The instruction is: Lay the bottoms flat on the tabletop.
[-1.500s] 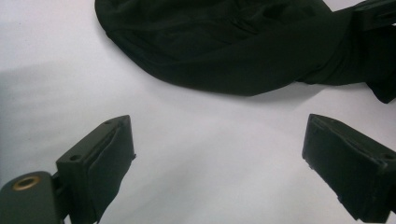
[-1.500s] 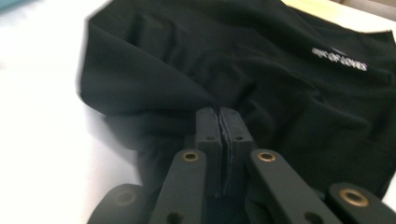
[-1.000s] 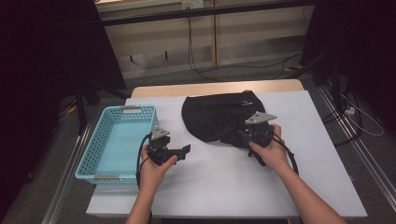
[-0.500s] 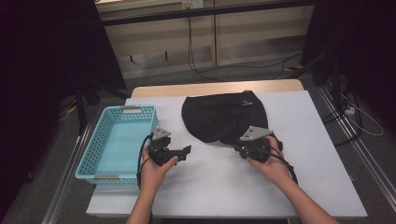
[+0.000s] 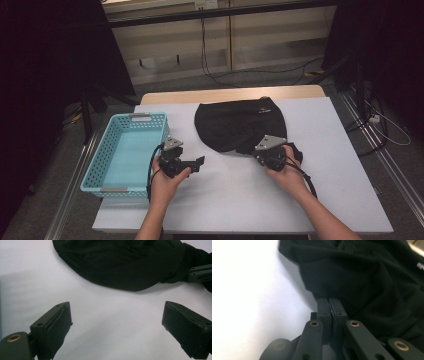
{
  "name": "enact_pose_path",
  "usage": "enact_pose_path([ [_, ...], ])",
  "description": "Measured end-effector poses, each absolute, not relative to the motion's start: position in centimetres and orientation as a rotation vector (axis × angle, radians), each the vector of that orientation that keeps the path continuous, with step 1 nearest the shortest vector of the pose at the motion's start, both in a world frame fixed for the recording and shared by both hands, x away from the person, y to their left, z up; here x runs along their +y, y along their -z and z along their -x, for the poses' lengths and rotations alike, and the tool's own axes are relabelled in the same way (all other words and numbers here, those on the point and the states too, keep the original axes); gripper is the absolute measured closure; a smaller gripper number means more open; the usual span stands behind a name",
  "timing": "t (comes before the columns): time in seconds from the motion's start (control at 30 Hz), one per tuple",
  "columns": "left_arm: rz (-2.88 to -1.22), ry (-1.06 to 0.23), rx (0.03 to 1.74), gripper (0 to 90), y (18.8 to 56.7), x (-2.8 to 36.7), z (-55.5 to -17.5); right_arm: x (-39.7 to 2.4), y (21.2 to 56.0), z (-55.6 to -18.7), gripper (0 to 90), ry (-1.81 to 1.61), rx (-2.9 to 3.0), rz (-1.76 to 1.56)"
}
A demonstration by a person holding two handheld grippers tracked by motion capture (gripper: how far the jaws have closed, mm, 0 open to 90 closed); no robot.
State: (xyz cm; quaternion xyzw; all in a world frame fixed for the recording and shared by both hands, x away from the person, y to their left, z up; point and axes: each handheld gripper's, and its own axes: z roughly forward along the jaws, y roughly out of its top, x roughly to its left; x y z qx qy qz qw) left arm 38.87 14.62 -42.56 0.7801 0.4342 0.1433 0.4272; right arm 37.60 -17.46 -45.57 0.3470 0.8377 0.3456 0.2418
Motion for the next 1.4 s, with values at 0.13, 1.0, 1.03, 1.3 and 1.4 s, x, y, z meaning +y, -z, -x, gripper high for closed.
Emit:
enact_pose_path([
  [0.13,-1.953,-0.360,1.093,9.2,42.8,14.8,-39.0,-17.2,44.0,-36.8,87.5,-1.051,2.293,-0.948],
  [1.0,-1.954,-0.357,1.090,9.1,42.7,14.8,-38.8,-20.1,42.7,-35.5,66.0,-1.147,2.248,-1.025],
  [1.03,-1.956,-0.357,1.087,9.2,42.7,14.8,-38.8,-20.0,42.4,-35.3,66.1,-1.162,2.251,-1.005],
  [1.3,-1.955,-0.354,1.083,9.1,42.6,14.5,-38.7,-16.6,43.3,-33.9,67.1,-1.126,2.431,-0.861],
  [1.4,-1.961,-0.348,1.081,9.2,42.7,14.6,-38.7,-15.3,45.0,-34.4,62.3,-1.033,2.465,-0.865],
])
